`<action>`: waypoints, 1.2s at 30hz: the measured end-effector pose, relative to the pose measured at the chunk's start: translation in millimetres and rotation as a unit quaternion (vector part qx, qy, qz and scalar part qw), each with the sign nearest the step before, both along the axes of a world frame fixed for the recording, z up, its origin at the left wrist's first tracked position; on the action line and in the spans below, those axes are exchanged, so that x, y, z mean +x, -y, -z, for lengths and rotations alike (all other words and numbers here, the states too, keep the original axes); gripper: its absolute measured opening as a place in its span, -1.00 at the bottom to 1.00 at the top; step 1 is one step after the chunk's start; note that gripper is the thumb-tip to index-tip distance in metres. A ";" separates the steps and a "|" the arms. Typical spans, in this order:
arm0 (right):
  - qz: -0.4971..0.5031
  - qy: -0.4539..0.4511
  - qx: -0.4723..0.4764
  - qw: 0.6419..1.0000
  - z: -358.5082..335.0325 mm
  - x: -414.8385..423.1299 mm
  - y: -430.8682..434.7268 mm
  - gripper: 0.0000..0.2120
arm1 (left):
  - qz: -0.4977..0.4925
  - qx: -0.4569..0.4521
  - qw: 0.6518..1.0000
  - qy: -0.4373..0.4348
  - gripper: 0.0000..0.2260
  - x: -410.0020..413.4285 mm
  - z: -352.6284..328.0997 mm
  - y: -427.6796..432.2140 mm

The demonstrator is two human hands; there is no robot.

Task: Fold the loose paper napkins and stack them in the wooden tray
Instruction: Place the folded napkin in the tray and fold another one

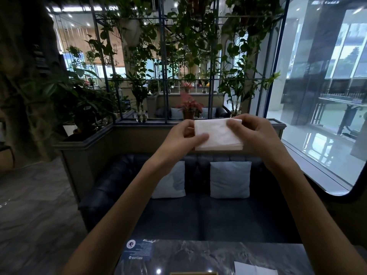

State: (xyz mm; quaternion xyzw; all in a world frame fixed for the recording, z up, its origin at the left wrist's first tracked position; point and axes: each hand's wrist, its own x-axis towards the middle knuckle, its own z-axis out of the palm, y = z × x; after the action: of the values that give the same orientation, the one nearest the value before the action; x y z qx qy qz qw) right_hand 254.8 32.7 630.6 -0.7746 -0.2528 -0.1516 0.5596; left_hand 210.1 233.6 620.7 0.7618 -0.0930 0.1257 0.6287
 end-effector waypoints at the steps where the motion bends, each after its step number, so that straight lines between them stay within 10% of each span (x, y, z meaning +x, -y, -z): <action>1: 0.034 0.014 0.001 0.999 2.1 1.8 -2.1 -0.87 | -0.037 0.012 0.999 0.019 -0.81 0.5 2.4 3.3; 4: 0.166 0.044 -0.021 0.985 10.2 3.6 -7.1 -0.69 | -0.214 0.100 0.953 0.188 -0.93 4.5 15.2 13.2; 8: -0.036 -0.218 0.038 0.974 17.9 -11.8 -13.9 -0.36 | -0.282 0.306 0.814 0.404 -0.91 13.7 55.3 15.2; 11: -0.073 -0.225 0.068 0.969 37.4 -9.9 -17.8 -0.69 | -0.268 0.370 0.762 0.459 -0.87 11.5 89.9 14.4; 15: -0.062 -0.192 0.113 0.973 60.9 3.2 -15.5 -0.82 | -0.241 0.240 0.874 0.348 -0.52 -1.7 108.6 13.1; 18: -0.082 -0.195 0.104 0.972 70.6 10.5 -16.2 -0.77 | -0.135 -0.024 0.987 0.085 -0.71 -5.8 91.3 7.3; 25: -0.110 -0.212 0.061 0.969 105.4 30.8 -28.8 -0.79 | 0.011 -0.190 0.974 -0.122 -0.69 24.6 108.9 -15.3; 36: -0.016 -0.394 0.026 0.919 290.7 63.0 -45.6 -0.90 | -0.151 -0.078 0.952 -0.255 -0.81 58.5 281.2 -25.0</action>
State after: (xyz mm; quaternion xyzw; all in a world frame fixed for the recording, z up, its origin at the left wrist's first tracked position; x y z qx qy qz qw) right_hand 317.8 78.3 339.9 -0.7525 -0.0208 0.1681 0.6365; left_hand 268.6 258.6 339.5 0.7220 0.1963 0.0274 0.6628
